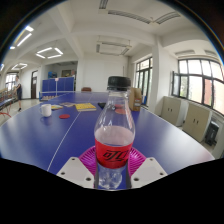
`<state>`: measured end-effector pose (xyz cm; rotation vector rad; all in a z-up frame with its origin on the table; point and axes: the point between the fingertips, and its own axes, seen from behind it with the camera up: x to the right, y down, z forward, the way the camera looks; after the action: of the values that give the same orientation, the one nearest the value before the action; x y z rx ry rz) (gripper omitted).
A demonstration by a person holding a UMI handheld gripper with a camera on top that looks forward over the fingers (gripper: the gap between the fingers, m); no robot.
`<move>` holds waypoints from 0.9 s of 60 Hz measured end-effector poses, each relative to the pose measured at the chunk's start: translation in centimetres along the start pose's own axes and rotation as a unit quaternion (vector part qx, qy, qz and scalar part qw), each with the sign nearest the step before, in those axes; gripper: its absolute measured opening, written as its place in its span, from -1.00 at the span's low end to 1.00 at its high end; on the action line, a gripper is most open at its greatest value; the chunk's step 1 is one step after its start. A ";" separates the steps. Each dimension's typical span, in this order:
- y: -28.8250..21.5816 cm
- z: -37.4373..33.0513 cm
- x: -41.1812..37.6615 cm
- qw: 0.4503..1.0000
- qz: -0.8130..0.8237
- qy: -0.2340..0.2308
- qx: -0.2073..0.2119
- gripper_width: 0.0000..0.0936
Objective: Pour water
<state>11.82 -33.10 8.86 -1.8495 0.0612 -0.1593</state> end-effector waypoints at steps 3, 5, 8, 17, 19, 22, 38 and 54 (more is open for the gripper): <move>0.0 0.0 0.1 1.000 0.001 0.002 0.001 -0.30; 0.0 0.0 0.2 1.000 0.002 0.006 0.000 -0.30; 0.0 0.0 0.1 1.000 0.004 0.004 0.000 -0.30; -0.9 0.0 0.9 1.000 -0.012 0.023 0.009 -0.30; -2.7 0.1 1.6 0.999 -0.018 0.034 0.013 -0.30; -4.9 0.0 2.4 0.998 -0.033 0.050 0.018 -0.30; -22.1 5.6 6.3 0.956 -0.204 0.195 0.076 -0.30; -44.2 15.1 -6.0 0.779 -0.531 0.294 0.160 -0.29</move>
<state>6.23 -5.55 46.60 -1.2289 -0.5633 -1.4436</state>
